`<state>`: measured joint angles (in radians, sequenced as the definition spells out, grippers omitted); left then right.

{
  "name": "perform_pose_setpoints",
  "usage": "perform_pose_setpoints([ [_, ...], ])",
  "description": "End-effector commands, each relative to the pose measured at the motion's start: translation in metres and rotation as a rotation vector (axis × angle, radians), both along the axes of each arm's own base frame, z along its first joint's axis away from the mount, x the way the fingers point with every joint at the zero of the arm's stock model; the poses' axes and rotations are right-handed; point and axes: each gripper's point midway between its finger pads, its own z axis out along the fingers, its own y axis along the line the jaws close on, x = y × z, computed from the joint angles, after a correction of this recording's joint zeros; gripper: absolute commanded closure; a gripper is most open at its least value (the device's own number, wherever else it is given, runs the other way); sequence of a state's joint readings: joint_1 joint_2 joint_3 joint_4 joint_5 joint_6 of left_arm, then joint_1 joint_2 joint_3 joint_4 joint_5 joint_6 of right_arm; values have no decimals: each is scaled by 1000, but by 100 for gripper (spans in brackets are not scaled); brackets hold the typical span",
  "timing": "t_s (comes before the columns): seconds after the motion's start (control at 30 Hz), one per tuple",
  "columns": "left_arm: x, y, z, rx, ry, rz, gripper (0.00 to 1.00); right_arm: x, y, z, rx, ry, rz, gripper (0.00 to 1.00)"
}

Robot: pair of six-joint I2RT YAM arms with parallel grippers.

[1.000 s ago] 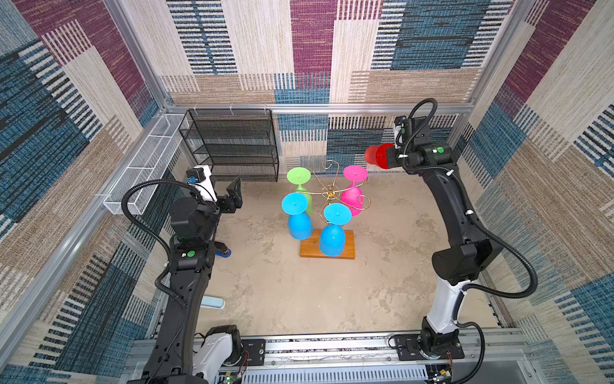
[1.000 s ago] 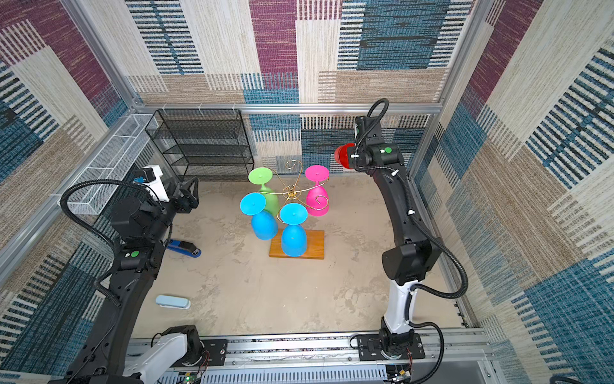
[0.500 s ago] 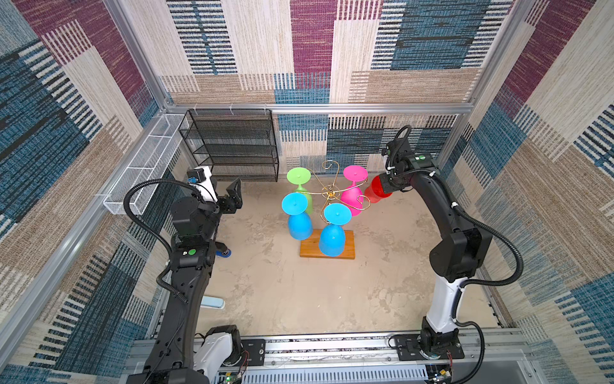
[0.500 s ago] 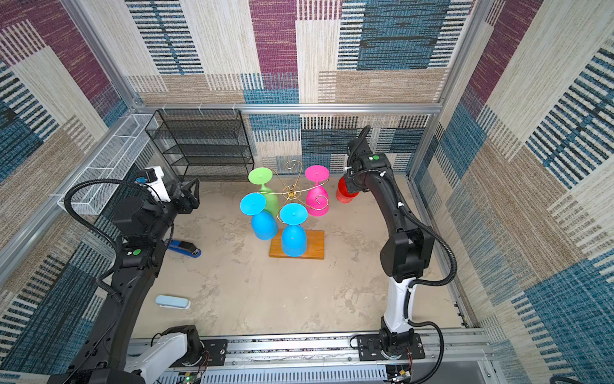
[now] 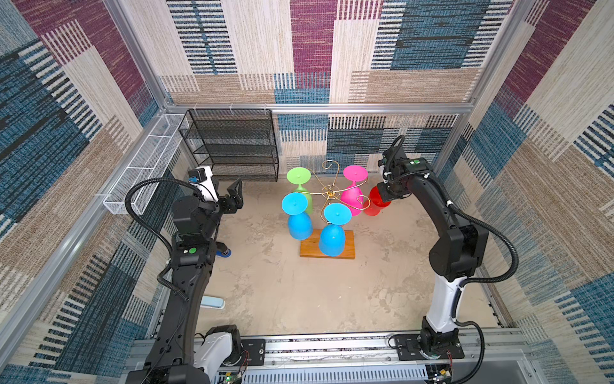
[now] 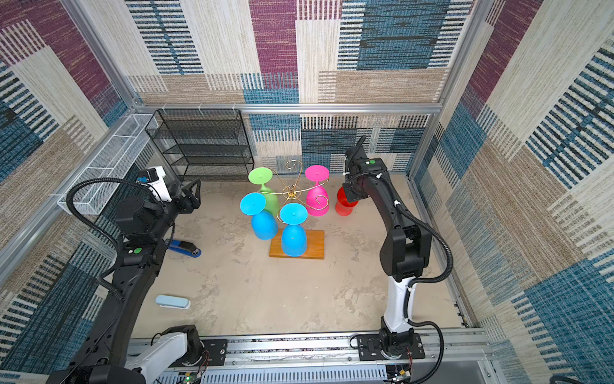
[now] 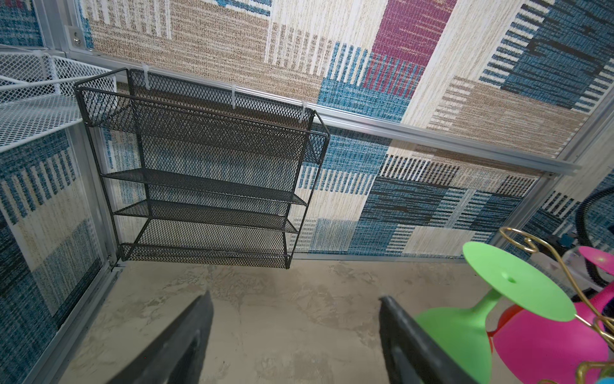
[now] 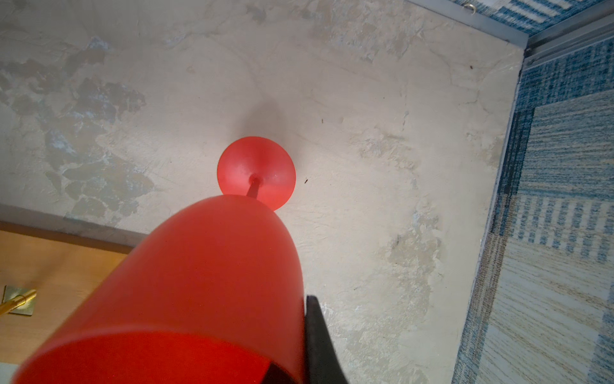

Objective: Take the wine glass off the wine glass rack
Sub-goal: Place the wine glass at the top-center of the table.

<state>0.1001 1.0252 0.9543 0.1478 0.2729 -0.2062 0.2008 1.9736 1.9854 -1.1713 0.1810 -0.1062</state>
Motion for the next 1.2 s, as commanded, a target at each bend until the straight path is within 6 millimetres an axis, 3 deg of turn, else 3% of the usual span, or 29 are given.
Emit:
perform_pose_setpoints([
  [0.0, -2, -3, 4, -9, -13, -18, 19, -2, 2, 0, 14, 1, 12, 100],
  [0.57, -1, -4, 2, -19, -9, -27, 19, -9, 7, -34, 20, 93, 26, 95],
  [0.7, 0, -4, 1, -22, -7, -30, 19, -7, 8, -35, 20, 94, 26, 89],
  [0.97, 2, -4, -3, -36, 0, -34, 19, 8, 13, -11, 57, 21, 8, 61],
  [1.17, 2, -3, -2, -35, -1, -29, 19, 25, 18, 35, 111, -106, -7, 52],
])
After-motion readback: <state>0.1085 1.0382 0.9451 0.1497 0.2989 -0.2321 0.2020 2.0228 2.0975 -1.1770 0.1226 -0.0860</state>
